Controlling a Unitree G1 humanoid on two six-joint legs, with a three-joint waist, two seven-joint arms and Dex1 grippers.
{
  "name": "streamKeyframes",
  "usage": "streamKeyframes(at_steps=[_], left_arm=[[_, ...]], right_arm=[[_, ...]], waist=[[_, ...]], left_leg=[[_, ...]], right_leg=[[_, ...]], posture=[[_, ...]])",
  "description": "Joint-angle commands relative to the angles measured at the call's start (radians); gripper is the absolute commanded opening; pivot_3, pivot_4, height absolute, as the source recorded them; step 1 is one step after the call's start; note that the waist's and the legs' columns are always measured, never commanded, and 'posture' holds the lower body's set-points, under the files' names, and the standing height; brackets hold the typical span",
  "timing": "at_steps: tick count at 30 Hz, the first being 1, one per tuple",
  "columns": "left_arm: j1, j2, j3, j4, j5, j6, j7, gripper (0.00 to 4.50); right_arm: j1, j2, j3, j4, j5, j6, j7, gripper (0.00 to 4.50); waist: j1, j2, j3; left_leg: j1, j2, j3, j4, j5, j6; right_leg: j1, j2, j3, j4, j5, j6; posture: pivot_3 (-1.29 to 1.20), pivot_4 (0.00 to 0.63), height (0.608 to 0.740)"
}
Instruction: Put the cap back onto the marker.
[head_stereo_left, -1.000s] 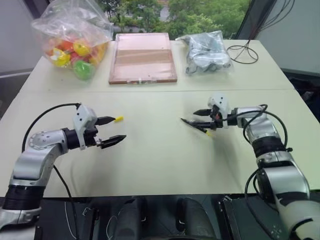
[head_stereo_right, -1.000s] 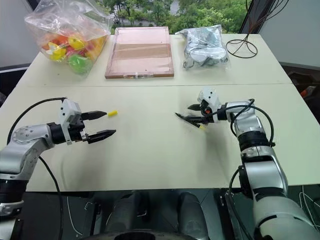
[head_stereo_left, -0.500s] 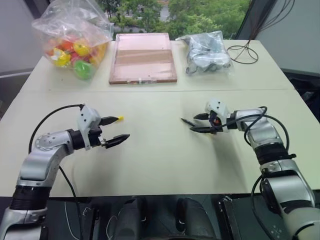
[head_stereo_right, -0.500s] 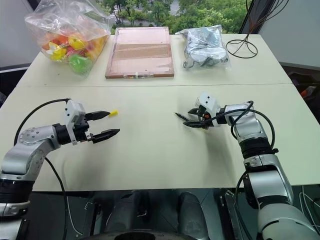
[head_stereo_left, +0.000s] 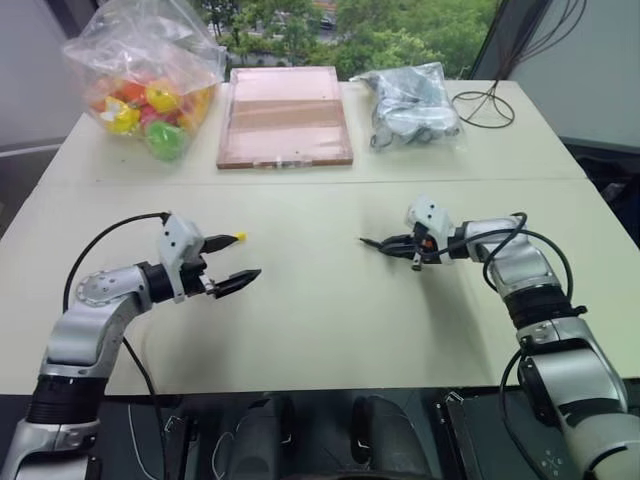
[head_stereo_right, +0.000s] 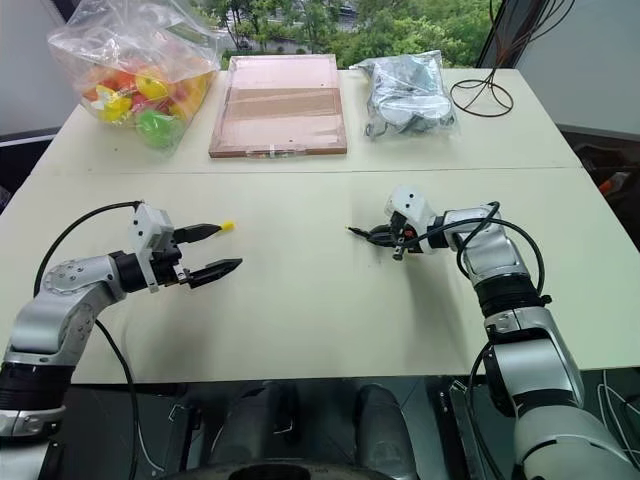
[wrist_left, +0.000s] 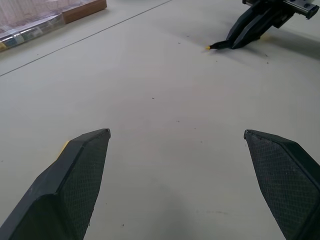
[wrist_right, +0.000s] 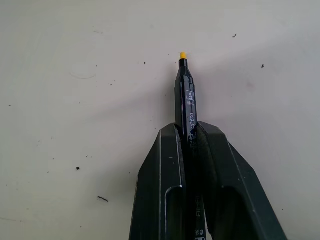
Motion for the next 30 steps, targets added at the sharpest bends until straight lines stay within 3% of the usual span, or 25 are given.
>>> streamKeyframes(at_steps=[1,10,15,20,30], left_arm=[[-0.002,0.013,0.034,-0.020,-0.001,-0.023,0.004,4.50],[-0.077,0.072,0.079,0.104,0.045,-0.094,0.002,4.50],[-0.155,0.178,0.075,0.304,0.127,-0.223,-0.058,4.50],[-0.232,0.223,0.056,0.500,0.159,-0.301,-0.143,4.50],[-0.438,0.083,-0.041,0.835,0.237,-0.428,-0.242,4.50]], right_arm=[[0.003,0.007,0.011,0.000,-0.006,-0.016,-0.019,0.03],[-0.067,-0.013,-0.017,-0.120,0.009,-0.039,-0.079,0.03],[-0.104,0.001,0.023,-0.271,-0.005,-0.029,-0.082,0.03],[-0.100,0.020,0.070,-0.371,-0.021,-0.016,-0.095,0.03],[-0.051,0.030,0.109,-0.445,-0.027,0.000,-0.115,0.03]], waist=[[0.000,0.000,0.000],[0.001,0.001,0.000],[0.000,0.001,0.001],[0.006,0.001,0.001],[0.006,0.000,0.000]], left_leg=[[0.000,0.000,0.000,0.000,0.000,0.000],[0.000,0.000,0.000,0.000,0.000,0.000],[-0.001,0.000,0.001,-0.001,0.000,0.000],[-0.002,0.000,0.001,-0.001,0.000,0.000],[-0.002,-0.001,0.001,0.001,0.000,0.000]], right_leg=[[0.000,0.000,0.000,0.000,0.000,0.000],[-0.001,0.000,0.000,0.000,0.000,0.000],[-0.002,0.000,0.000,0.000,0.000,0.000],[-0.002,0.000,0.000,0.000,0.000,0.000],[-0.002,0.000,0.000,0.001,0.000,0.000]], posture=[[0.00,0.150,0.740],[0.00,0.150,0.740],[0.00,0.150,0.740],[0.00,0.150,0.740],[0.00,0.150,0.740]])
